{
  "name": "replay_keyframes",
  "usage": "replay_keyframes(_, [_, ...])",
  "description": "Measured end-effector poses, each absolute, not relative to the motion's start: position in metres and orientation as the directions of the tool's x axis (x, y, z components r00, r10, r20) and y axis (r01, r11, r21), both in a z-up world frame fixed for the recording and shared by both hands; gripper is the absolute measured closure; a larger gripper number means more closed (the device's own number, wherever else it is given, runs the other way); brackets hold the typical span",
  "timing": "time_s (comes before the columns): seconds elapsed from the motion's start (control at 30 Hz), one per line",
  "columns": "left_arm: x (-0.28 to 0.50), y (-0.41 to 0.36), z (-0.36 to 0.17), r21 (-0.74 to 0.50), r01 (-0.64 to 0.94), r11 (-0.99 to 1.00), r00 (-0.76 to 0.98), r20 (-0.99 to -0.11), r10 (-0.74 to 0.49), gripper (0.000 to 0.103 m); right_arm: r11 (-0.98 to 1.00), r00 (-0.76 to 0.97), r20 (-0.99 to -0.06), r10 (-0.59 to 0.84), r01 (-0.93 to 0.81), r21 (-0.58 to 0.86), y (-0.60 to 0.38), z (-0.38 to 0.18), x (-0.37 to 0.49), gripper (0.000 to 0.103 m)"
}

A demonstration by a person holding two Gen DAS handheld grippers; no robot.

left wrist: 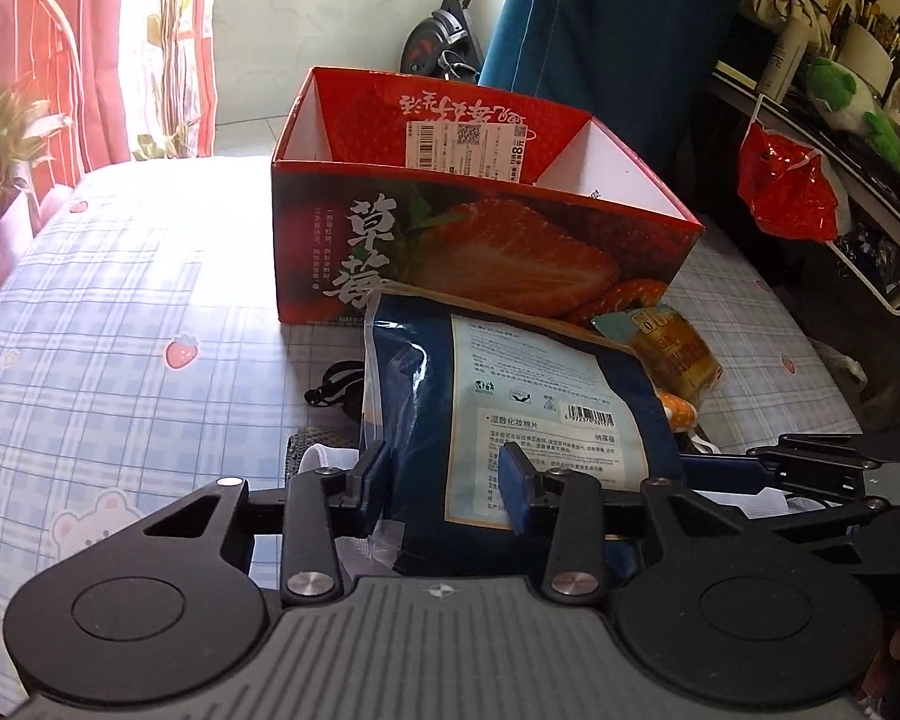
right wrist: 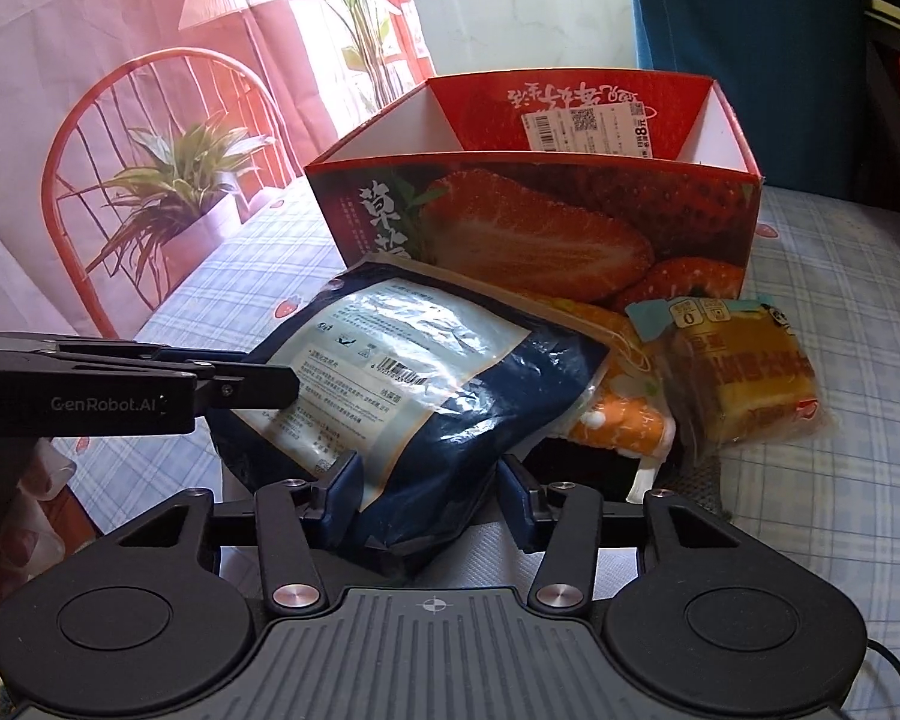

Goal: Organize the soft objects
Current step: 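Close both grippers on the blue snack bag, then lift the blue snack bag with both grippers over the red box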

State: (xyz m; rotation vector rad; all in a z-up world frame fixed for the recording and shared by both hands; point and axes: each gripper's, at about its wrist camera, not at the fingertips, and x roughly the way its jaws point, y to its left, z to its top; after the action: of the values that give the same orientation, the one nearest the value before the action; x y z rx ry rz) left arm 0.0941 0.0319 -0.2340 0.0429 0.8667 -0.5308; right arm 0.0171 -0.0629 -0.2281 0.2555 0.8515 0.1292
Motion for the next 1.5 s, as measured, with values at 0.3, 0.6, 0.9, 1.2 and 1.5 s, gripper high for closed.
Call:
replay_keyframes(0.3, [0.115,0.032,-0.244,-0.208,0.445,0.871,0.521,-0.731,-0.441,0.049,0.96,0.655,-0.723,0.221,-0.017,0.278,-0.069,-0.236,0.031,0.057])
replay_keyframes(0.6, [0.126,0.03,-0.254,-0.309,0.434,0.846,0.471,-0.723,-0.506,0.046,0.962,0.657,-0.723,0.213,-0.01,0.275,-0.079,-0.239,0.037,0.057])
replay_keyframes(0.9, [0.121,0.032,-0.256,-0.346,0.396,0.85,0.483,-0.709,-0.514,0.054,0.954,0.659,-0.718,0.225,0.0,0.3,-0.086,-0.24,0.041,0.062])
replay_keyframes(1.2, [0.119,0.025,-0.258,-0.314,0.412,0.856,0.482,-0.722,-0.497,0.053,0.933,0.659,-0.711,0.244,0.04,0.357,-0.094,-0.246,0.04,0.058])
replay_keyframes(1.5, [0.12,0.021,-0.257,-0.26,0.479,0.839,0.491,-0.713,-0.501,0.052,0.932,0.658,-0.706,0.26,0.019,0.362,-0.09,-0.245,0.04,0.061])
